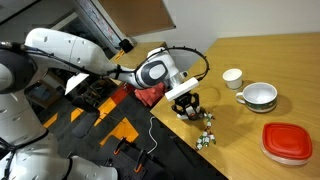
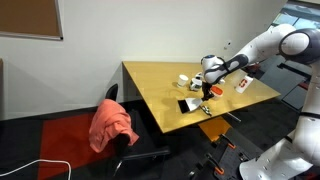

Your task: Pick the brush and sweep the candy on the counter

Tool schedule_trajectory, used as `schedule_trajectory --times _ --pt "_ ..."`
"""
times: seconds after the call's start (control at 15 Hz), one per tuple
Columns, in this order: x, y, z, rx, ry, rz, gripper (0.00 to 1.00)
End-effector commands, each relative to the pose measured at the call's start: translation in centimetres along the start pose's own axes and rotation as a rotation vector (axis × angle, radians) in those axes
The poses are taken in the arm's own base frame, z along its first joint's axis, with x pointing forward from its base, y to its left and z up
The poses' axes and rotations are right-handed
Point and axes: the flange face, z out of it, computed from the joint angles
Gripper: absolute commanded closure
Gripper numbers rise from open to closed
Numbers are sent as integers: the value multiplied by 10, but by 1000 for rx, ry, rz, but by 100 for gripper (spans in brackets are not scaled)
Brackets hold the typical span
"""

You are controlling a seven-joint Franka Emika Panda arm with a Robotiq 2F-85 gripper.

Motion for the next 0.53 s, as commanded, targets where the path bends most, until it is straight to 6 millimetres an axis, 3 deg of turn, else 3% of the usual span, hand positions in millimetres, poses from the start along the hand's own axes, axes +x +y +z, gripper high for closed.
schedule_trajectory --times 0.0,0.47 --pt "-33 -11 -7 -26 -110 -12 87" --pt "-82 -15 -8 -105 -283 -89 87"
